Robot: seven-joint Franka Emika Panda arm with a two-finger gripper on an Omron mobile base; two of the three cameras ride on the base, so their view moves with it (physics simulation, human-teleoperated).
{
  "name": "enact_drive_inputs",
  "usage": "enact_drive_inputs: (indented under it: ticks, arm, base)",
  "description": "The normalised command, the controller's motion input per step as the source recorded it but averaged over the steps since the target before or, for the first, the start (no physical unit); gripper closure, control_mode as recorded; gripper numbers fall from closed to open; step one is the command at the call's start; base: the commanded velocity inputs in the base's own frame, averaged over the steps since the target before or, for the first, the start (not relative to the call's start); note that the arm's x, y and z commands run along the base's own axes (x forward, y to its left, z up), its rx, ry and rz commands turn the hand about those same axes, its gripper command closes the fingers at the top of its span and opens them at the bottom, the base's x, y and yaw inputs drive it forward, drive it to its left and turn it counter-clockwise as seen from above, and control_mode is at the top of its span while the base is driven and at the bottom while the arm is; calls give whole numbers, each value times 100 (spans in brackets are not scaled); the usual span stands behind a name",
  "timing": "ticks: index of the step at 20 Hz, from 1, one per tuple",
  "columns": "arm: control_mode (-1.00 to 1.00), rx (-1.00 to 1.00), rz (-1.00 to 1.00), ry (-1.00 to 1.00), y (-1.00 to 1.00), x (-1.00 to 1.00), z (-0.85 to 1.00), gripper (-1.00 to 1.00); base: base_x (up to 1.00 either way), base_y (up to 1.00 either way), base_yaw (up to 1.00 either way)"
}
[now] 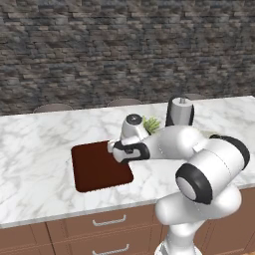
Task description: Place the bowl with cake and the cupcake onto the tray.
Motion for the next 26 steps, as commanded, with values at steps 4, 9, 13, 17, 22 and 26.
enact_drive_inputs:
  ticks: [4, 9, 13, 17, 22, 26]
  arm:
    - [-100, 0, 0, 0, 32, 34, 1, 100]
    - [-100, 0, 0, 0, 34, 39, 0, 100]
    - [-100, 0, 0, 0, 35, 34, 0, 100]
    - [-100, 0, 0, 0, 35, 16, -5, 100]
    - [-100, 0, 0, 0, 27, 8, -28, 100]
    - [-100, 0, 0, 0, 17, 6, -44, 100]
  base:
    - [0, 0, 0]
    - [0, 0, 0]
    - [0, 0, 0]
    - [0, 0, 0]
    - [0, 0, 0]
    - [0, 0, 0]
